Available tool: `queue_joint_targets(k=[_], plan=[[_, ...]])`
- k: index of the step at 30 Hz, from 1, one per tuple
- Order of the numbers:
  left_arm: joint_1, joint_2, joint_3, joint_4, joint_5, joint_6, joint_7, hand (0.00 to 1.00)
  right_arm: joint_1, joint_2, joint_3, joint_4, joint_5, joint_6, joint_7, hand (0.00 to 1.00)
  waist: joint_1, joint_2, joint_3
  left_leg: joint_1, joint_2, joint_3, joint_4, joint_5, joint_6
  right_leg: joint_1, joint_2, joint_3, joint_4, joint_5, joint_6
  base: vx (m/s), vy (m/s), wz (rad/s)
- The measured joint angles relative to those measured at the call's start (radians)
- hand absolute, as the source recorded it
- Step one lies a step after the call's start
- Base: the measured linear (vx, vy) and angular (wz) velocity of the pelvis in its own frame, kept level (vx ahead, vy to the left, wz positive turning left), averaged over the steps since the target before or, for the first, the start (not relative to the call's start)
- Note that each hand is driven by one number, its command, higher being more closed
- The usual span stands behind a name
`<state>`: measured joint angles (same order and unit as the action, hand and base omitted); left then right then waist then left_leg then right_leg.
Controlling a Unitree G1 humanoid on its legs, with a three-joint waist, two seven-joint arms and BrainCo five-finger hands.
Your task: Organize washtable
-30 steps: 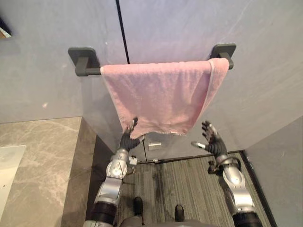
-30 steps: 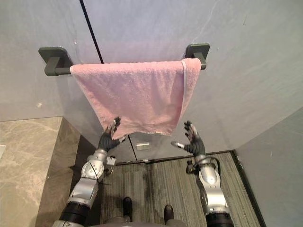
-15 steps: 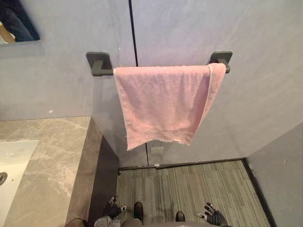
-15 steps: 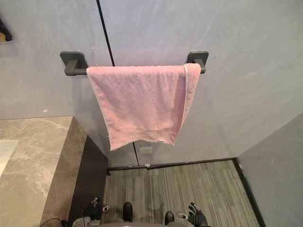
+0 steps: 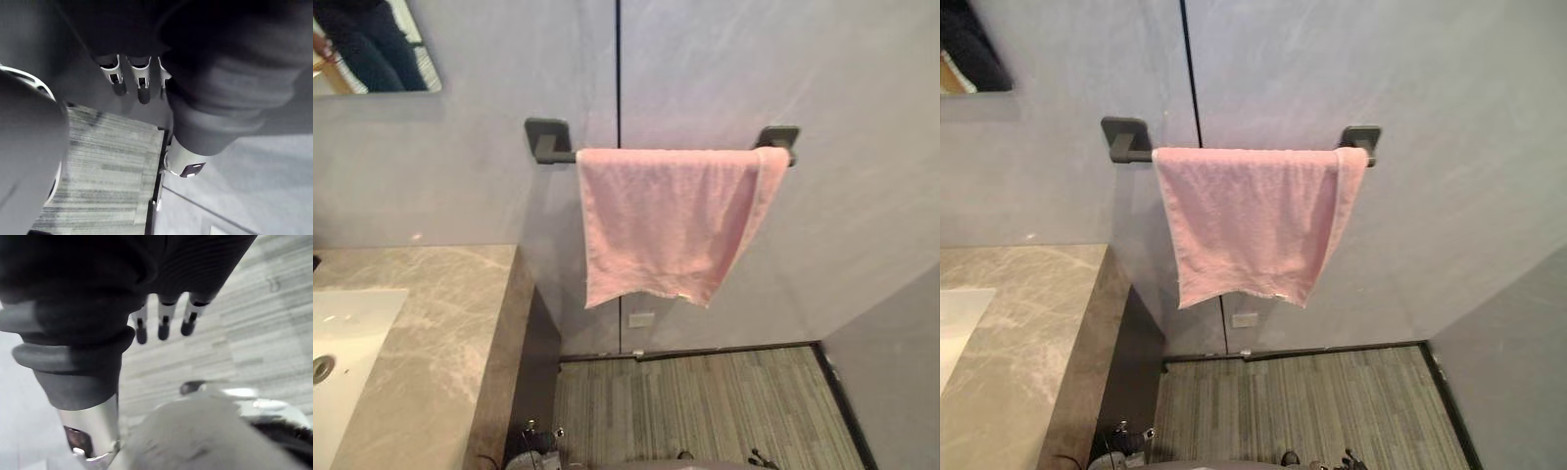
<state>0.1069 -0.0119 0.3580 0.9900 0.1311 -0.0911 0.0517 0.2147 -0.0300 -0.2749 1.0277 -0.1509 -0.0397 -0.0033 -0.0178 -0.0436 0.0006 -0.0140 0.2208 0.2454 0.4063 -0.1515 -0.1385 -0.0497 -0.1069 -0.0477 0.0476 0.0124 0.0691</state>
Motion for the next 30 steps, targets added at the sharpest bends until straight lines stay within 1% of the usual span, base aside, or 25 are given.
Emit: queue_joint_targets(k=[1,3,4,5,7,8,9,10,11,12,13,14,15,16,19,20,21,23,24,25,26,27,28,29,30], plan=[[-0.012,0.003,-0.062,0.0,0.008,-0.005,0.001,0.0,0.0,-0.008,0.002,0.01,-0.015,-0.004,-0.012,0.0,-0.01,0.013,0.001,0.027,0.011,-0.021,-0.037,-0.033,-0.022,-0.01,0.021,0.009,0.001,0.01,0.001,-0.14,0.075,-0.29],[-0.029,0.0,-0.145,-0.001,0.028,-0.011,-0.001,0.0,-0.001,-0.021,0.018,0.01,-0.017,-0.011,-0.021,0.0,-0.025,0.022,-0.002,0.034,0.017,-0.027,-0.077,-0.074,-0.03,-0.036,0.034,0.012,0.008,0.024,0.008,-0.18,0.103,-0.19],[-0.055,0.0,-0.205,-0.007,0.051,-0.021,-0.001,0.0,-0.002,-0.031,0.036,0.009,-0.017,-0.021,-0.033,0.0,-0.036,0.037,0.013,0.038,0.005,-0.03,-0.128,-0.1,-0.02,-0.067,0.032,0.019,0.032,0.033,0.02,-0.17,0.136,-0.09],[-0.066,0.001,-0.219,-0.011,0.062,-0.028,-0.001,0.0,-0.002,-0.034,0.044,0.009,-0.016,-0.023,-0.039,0.0,-0.04,0.036,0.024,0.047,-0.005,-0.033,-0.157,-0.105,-0.01,-0.078,0.025,0.021,0.044,0.036,0.026,-0.19,0.156,-0.05],[-0.069,0.03,-0.273,-0.02,0.079,-0.045,0.0,0.0,0.004,-0.034,0.068,0.011,-0.015,-0.021,-0.049,0.0,-0.047,0.021,0.059,0.066,-0.063,-0.032,-0.201,-0.078,0.018,-0.094,-0.018,0.03,0.071,0.047,0.043,-0.28,0.128,-0.03],[-0.048,0.042,-0.288,-0.02,0.079,-0.049,-0.001,0.0,0.01,-0.041,0.088,0.011,-0.009,-0.021,-0.055,0.0,-0.04,0.026,0.065,0.053,-0.069,-0.014,-0.182,-0.086,0.041,-0.12,-0.036,0.028,0.112,0.066,0.058,-0.35,0.088,-0.2],[-0.037,0.045,-0.287,-0.02,0.079,-0.049,0.0,0.0,0.01,-0.048,0.092,0.011,-0.007,-0.021,-0.055,0.0,-0.031,0.034,0.065,0.051,-0.062,0.001,-0.176,-0.088,0.049,-0.136,-0.035,0.027,0.134,0.078,0.061,-0.28,0.056,-0.33],[-0.032,0.048,-0.285,-0.017,0.079,-0.049,0.0,0.0,0.01,-0.052,0.097,0.01,-0.005,-0.021,-0.056,0.0,-0.023,0.041,0.069,0.05,-0.057,0.013,-0.171,-0.09,0.057,-0.168,-0.036,0.015,0.209,0.057,0.036,-0.24,0.006,-0.19],[-0.009,0.057,-0.28,-0.006,0.08,-0.046,0.0,0.0,0.007,-0.056,0.098,0.006,-0.004,-0.024,-0.053,0.0,-0.023,0.046,0.074,0.04,-0.054,0.004,-0.158,-0.087,0.062,-0.243,-0.053,0.007,0.446,-0.012,-0.026,-0.13,-0.022,0.09],[0.003,0.062,-0.265,0.005,0.08,-0.041,0.003,0.0,0.013,-0.056,0.094,0.007,-0.005,-0.02,-0.049,0.0,-0.023,0.048,0.076,0.041,-0.05,-0.01,-0.156,-0.076,0.064,-0.277,-0.071,0.01,0.618,-0.046,-0.071,-0.11,-0.064,0.51],[0.02,0.057,-0.223,0.004,0.075,-0.043,0.007,0.0,0.024,-0.055,0.092,0.009,-0.005,-0.016,-0.044,0.0,-0.021,0.049,0.075,0.04,-0.048,-0.04,-0.159,-0.055,0.053,-0.286,-0.098,0.019,0.797,-0.063,-0.096,-0.08,-0.372,1.45],[0.031,0.023,-0.069,0.023,0.074,-0.034,0.004,0.0,0.04,-0.065,0.027,0.006,-0.012,-0.008,-0.041,0.0,-0.006,0.083,0.065,0.032,-0.109,-0.156,-0.294,0.063,0.042,-0.045,-0.1,-0.033,0.521,-0.152,0.021,-0.04,-0.319,1.06],[0.032,0.039,-0.068,0.033,0.076,-0.03,0.004,0.0,0.031,-0.065,0.018,0.008,-0.018,-0.004,-0.038,0.0,0.014,0.076,0.066,0.037,-0.116,-0.16,-0.344,0.108,0.046,-0.034,-0.098,-0.037,0.453,-0.174,0.039,-0.07,-0.34,0.66],[0.03,0.055,-0.069,0.046,0.076,-0.024,0.004,0.0,0.026,-0.064,0.017,0.008,-0.018,-0.001,-0.038,0.0,0.027,0.064,0.073,0.035,-0.12,-0.157,-0.361,0.117,0.039,-0.025,-0.101,-0.047,0.417,-0.204,0.046,-0.06,-0.056,-0.3],[0.043,0.077,-0.042,0.075,0.078,-0.022,0.0,0.0,0.013,-0.052,0.035,0.009,-0.018,0.006,-0.039,0.0,0.033,0.03,0.078,-0.014,-0.116,-0.155,-0.344,0.144,0.035,0.014,-0.099,-0.077,0.306,-0.236,0.066,-0.22,-0.144,0.09],[0.047,0.072,-0.032,0.075,0.078,-0.023,0.0,0.0,-0.004,-0.063,0.069,0.008,-0.023,0.007,-0.039,0.0,0.038,0.043,0.073,-0.074,-0.084,-0.16,-0.316,0.158,0.026,0.009,-0.071,-0.093,0.248,-0.229,0.061,-0.24,-0.134,0.21],[0.061,0.07,-0.04,0.072,0.076,-0.024,0.003,0.0,-0.015,-0.076,0.101,0.004,-0.028,0.005,-0.042,0.0,0.044,0.045,0.075,-0.12,-0.057,-0.163,-0.312,0.179,0.012,-0.024,-0.036,-0.106,0.229,-0.201,0.034,-0.25,-0.118,0.17],[0.076,0.079,-0.032,0.085,0.076,-0.02,0.006,0.0,-0.044,-0.088,0.138,0.003,-0.033,0.003,-0.041,0.0,0.052,0.038,0.097,-0.121,-0.026,-0.166,-0.341,0.21,0.002,-0.046,-0.005,-0.117,0.236,-0.194,0.016,-0.24,-0.121,0.1],[0.084,0.075,-0.011,0.089,0.076,-0.008,0.013,0.0,-0.043,-0.094,0.156,-0.01,-0.045,0.003,-0.042,0.0,0.056,0.039,0.108,-0.099,-0.007,-0.156,-0.397,0.203,0.024,-0.046,0.011,-0.138,0.245,-0.189,-0.007,-0.23,-0.153,0.29],[0.096,0.075,0.014,0.09,0.079,-0.002,0.015,0.0,-0.022,-0.087,0.161,-0.033,-0.047,-0.003,-0.041,0.0,0.053,0.009,0.089,-0.071,-0.01,-0.129,-0.461,0.142,0.02,-0.046,0.002,-0.158,0.231,-0.178,-0.025,-0.19,-0.103,0.61],[0.076,0.103,0.057,0.09,0.085,0.001,0.02,0.0,0.007,-0.054,0.165,-0.034,-0.047,-0.037,-0.041,0.0,0.053,-0.07,0.089,-0.126,-0.027,-0.085,-0.244,0.115,0.09,-0.067,-0.062,-0.181,0.257,-0.18,-0.03,-0.16,-0.085,0.65],[0.067,0.107,0.079,0.089,0.085,0.002,0.021,0.0,0.018,-0.046,0.153,-0.031,-0.047,-0.047,-0.04,0.0,0.053,-0.073,0.09,-0.168,-0.001,-0.051,-0.021,0.084,0.139,-0.068,-0.072,-0.19,0.272,-0.18,-0.033,-0.15,-0.073,0.51],[0.071,0.099,0.13,0.088,0.085,0.001,0.029,0.0,0.057,-0.03,0.142,-0.031,-0.042,-0.052,-0.036,0.0,0.048,-0.08,0.092,-0.147,0.063,0.006,0.272,0.018,0.181,-0.039,-0.06,-0.2,0.262,-0.176,-0.035,-0.17,-0.057,0.27],[0.078,0.088,0.171,0.089,0.086,0.001,0.041,0.0,0.088,-0.015,0.1,-0.028,-0.034,-0.053,-0.037,0.0,0.032,-0.07,0.074,-0.082,0.093,0.022,0.328,-0.002,0.161,-0.018,-0.048,-0.21,0.253,-0.172,-0.035,-0.12,0.0,0.31],[0.079,0.085,0.174,0.09,0.086,0.0,0.043,0.0,0.103,-0.018,0.078,-0.018,-0.028,-0.051,-0.037,0.0,0.017,-0.054,0.061,-0.011,0.11,0.015,0.305,-0.005,0.145,-0.016,-0.033,-0.224,0.25,-0.165,-0.034,-0.11,0.044,0.31]])
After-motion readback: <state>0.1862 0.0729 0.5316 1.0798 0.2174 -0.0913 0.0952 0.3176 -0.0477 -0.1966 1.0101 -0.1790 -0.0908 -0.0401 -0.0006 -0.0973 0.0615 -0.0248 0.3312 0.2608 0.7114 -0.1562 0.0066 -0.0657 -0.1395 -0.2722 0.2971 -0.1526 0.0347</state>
